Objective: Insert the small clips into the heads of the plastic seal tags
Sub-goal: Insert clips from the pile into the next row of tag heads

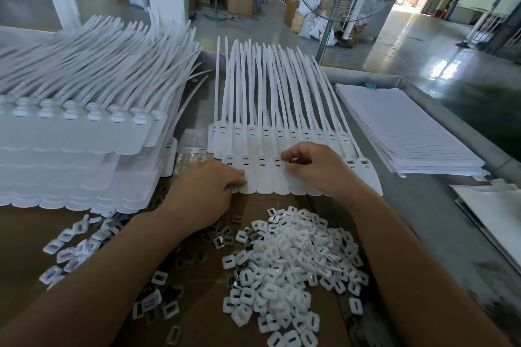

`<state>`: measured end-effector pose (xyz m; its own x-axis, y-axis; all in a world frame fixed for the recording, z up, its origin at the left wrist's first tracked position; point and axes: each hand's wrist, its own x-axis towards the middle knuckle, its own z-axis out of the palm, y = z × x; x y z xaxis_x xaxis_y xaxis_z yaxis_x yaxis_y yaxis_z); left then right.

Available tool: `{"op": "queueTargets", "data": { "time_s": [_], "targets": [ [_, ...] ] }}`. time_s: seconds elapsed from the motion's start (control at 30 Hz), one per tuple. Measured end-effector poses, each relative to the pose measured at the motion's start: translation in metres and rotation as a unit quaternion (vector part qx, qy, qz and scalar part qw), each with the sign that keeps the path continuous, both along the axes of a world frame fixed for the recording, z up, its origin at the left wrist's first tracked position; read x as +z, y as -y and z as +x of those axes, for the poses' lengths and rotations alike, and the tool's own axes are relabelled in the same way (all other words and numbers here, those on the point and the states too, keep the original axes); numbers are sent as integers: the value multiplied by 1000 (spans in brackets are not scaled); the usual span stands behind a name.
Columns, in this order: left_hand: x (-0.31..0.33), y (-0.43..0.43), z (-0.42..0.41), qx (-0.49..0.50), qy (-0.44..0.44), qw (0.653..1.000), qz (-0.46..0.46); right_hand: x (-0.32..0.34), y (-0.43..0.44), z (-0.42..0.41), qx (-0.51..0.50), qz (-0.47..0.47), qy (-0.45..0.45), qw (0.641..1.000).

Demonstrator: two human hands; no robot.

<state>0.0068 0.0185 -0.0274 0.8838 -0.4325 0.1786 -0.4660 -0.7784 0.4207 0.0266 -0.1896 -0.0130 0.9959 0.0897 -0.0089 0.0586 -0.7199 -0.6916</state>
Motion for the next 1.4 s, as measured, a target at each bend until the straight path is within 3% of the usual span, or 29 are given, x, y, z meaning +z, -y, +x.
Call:
{"op": "queueTargets", "data": {
  "time_s": [0.1,0.33,0.77,0.9,1.03,1.2,1.4],
  "targets": [
    [-1,0,1,3,-3,1000,-10,12,7,-13,54,16,-21,998],
    [-3,0,2,0,6,1000,-13,28,11,-32,189,-67,-129,971],
    [-5,-2,2,-7,20,1000,-12,24,9,-31,194,-83,-147,966],
    [-5,-2,2,-6,18,1000,-18,27,11,-32,191,-50,-135,971],
    [-6,-2,2,-5,21,1000,-14,26,13,-29,141,-11,-40,989],
    [-5,-1,2,-5,20,1000,-9,8,10,-12,8,33,69,997],
    [-4,0,1,-1,14,1000,-3,-6,9,4,-85,41,97,991]
  ]
}}
